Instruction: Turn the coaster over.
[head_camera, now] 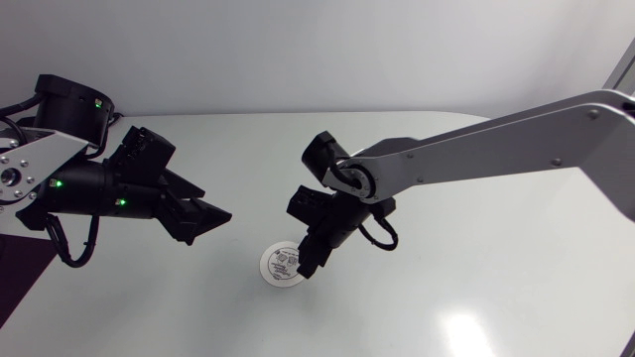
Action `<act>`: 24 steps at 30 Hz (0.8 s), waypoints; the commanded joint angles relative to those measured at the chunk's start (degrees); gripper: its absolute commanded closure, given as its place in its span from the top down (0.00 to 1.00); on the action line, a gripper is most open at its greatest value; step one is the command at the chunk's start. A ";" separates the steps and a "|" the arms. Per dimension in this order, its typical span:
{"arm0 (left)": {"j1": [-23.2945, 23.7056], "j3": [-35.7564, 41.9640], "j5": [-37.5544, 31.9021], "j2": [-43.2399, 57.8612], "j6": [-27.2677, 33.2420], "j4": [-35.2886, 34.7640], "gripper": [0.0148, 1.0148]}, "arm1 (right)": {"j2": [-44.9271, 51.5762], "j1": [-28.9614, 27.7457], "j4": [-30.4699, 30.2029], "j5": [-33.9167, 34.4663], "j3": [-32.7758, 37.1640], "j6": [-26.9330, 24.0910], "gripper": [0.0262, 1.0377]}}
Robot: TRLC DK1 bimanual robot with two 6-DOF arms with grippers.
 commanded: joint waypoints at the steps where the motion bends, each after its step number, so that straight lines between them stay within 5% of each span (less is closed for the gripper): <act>1: 0.55 0.97 1.00 1.27 -1.58 -0.45 0.97 | 3.41 0.73 -2.12 -0.06 2.09 0.78 0.02; 12: 3.27 3.87 1.08 5.40 -3.07 -3.35 0.97 | 8.42 0.02 -5.11 -2.52 4.11 -0.98 0.02; 24: 3.89 4.40 1.08 7.95 -3.16 -3.97 0.97 | 12.72 -6.92 -5.20 -2.08 7.72 -3.62 0.02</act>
